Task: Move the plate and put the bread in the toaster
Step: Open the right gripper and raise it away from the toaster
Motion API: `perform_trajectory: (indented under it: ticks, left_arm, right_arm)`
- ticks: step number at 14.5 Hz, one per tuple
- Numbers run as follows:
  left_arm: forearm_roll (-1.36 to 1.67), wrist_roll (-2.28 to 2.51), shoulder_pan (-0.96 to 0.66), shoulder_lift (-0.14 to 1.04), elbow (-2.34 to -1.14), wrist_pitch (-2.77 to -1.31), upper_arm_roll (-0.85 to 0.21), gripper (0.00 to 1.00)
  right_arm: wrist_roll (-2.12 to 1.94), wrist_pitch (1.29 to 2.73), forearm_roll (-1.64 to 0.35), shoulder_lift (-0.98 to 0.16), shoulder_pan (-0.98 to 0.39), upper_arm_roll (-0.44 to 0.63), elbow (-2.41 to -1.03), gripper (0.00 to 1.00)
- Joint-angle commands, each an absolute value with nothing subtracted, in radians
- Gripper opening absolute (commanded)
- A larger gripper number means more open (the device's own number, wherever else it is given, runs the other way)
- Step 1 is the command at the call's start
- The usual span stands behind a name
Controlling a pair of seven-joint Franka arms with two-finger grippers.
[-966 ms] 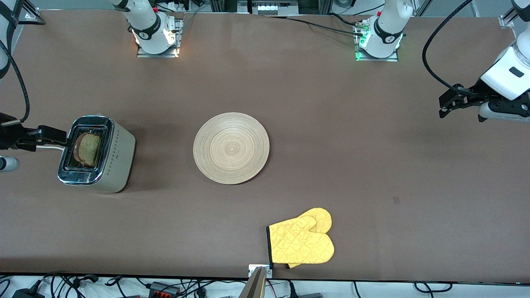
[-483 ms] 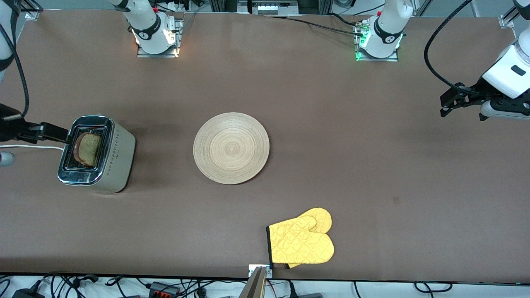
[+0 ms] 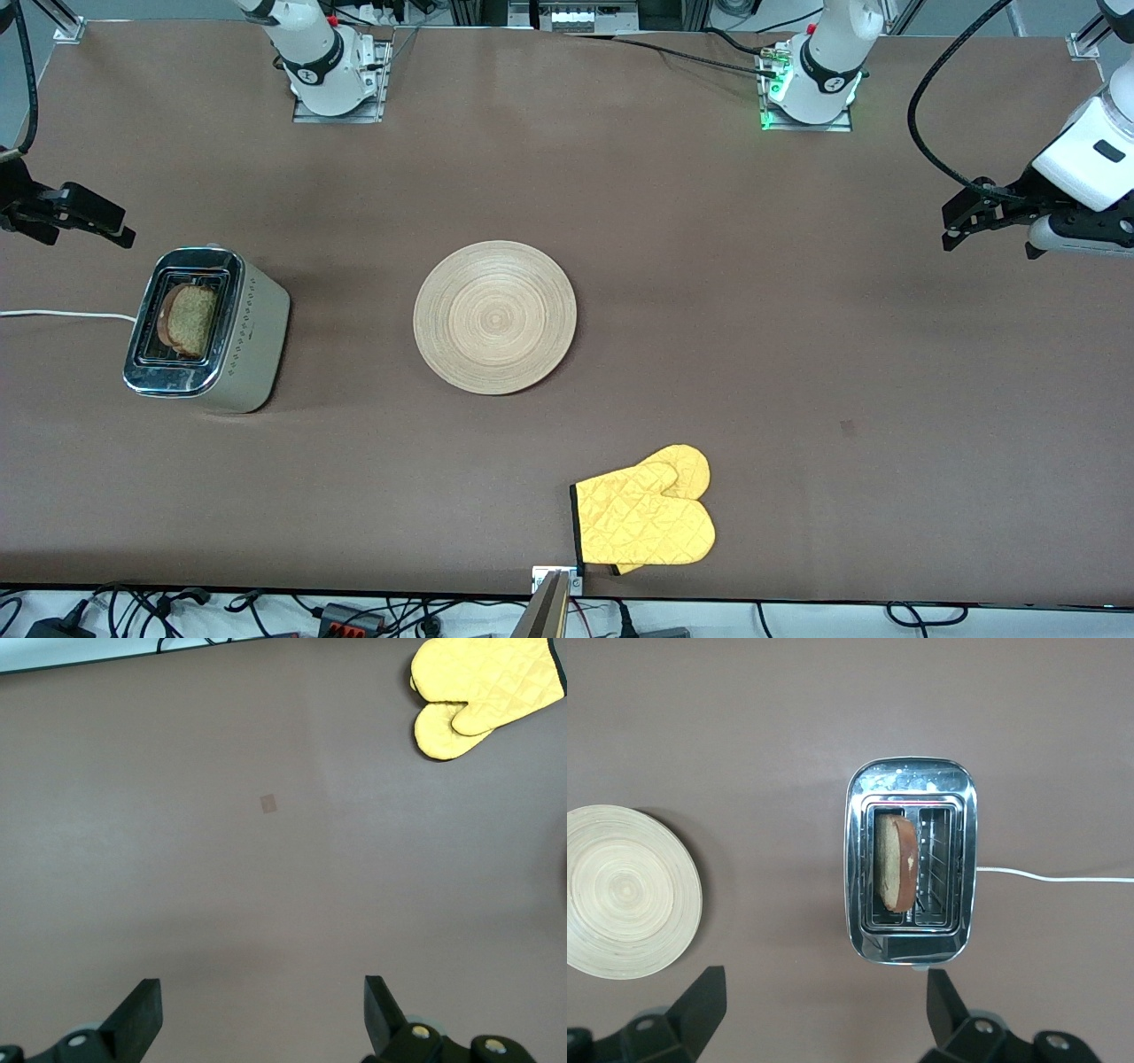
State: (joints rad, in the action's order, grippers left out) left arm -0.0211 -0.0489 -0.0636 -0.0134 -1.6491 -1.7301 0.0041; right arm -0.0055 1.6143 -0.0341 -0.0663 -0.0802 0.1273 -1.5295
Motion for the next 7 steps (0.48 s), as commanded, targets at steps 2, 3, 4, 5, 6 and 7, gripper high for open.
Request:
perform_trajectory:
  ticks: [2, 3, 4, 5, 6, 7]
  left_arm:
    - [-0.032, -0.058, -0.063, -0.028, -1.663, -1.738, 0.003, 1.00]
    - [-0.032, -0.057, -0.063, -0.029, -1.663, -1.738, 0.003, 1.00]
    - [-0.032, -0.057, -0.061, -0.029, -1.663, -1.738, 0.005, 1.00]
    - [-0.032, -0.057, -0.063, -0.028, -1.661, -1.740, 0.005, 1.00]
    - [-0.032, -0.057, -0.063, -0.028, -1.661, -1.740, 0.005, 1.00]
    - [-0.032, -0.057, -0.063, -0.028, -1.661, -1.738, 0.003, 1.00]
  right_arm:
    - [-0.034, 1.638, -0.018, -0.049, -0.069, 0.115, -1.565, 1.00]
    - [-0.034, 1.635, -0.020, -0.049, -0.069, 0.114, -1.565, 1.00]
    - [-0.032, 1.631, -0.026, -0.049, -0.068, 0.115, -1.565, 1.00]
    - [-0.032, 1.631, -0.025, -0.049, -0.066, 0.115, -1.566, 1.00]
    - [-0.032, 1.622, -0.025, -0.049, -0.066, 0.115, -1.566, 1.00]
    - [-0.034, 1.617, -0.026, -0.057, -0.061, 0.118, -1.563, 1.00]
